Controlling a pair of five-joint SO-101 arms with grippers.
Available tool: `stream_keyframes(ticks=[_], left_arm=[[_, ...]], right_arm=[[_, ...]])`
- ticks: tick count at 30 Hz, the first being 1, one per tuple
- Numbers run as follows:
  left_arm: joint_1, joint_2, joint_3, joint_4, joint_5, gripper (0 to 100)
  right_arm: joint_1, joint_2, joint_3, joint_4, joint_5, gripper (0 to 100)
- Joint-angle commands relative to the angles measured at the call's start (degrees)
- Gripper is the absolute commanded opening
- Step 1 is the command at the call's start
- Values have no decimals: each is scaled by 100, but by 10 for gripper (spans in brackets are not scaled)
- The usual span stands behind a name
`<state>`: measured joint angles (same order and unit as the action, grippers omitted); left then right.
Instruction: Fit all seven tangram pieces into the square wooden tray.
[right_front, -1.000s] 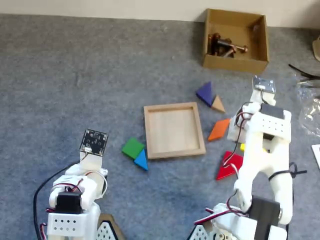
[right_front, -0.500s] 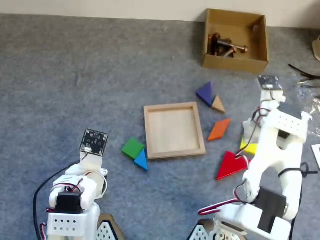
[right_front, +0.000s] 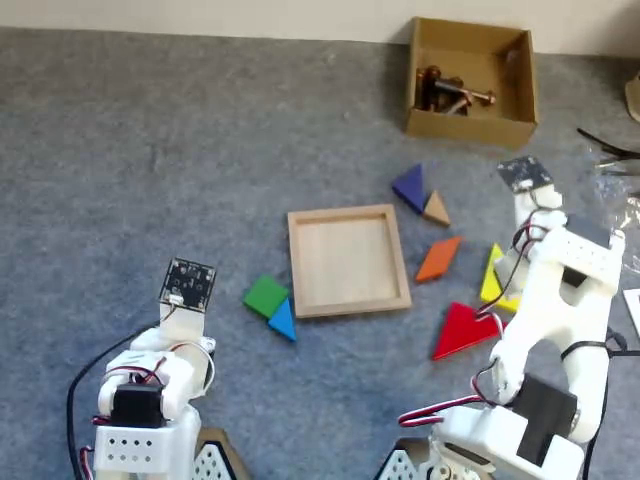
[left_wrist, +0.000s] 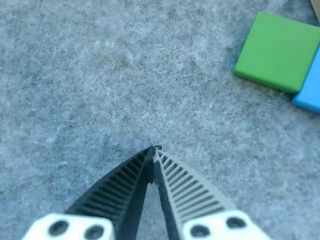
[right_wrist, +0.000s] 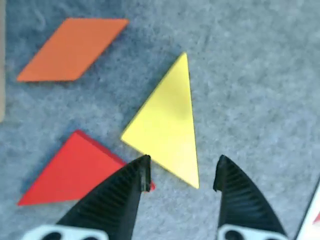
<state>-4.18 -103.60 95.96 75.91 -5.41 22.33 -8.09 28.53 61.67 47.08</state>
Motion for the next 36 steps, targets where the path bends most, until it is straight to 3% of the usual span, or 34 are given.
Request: stream_keyframes(ticks=[1, 10, 21, 28, 34, 36], left_arm=[[136, -31, 119, 18, 44, 5], [136, -31, 119, 18, 44, 5], [136, -31, 119, 18, 44, 5], [136, -31, 119, 18, 44, 5], [136, -31, 119, 18, 44, 5], [136, -31, 119, 18, 44, 5]], right_arm=[[22, -40, 321, -541, 422, 206], [40, -40, 602, -585, 1433, 207], [-321, -40, 1068, -699, 1415, 345], [-453, -40, 1877, -2141, 1407, 351], [-479, -31, 2211, -2554, 1398, 351], [-567, -31, 2211, -2580, 1037, 351]])
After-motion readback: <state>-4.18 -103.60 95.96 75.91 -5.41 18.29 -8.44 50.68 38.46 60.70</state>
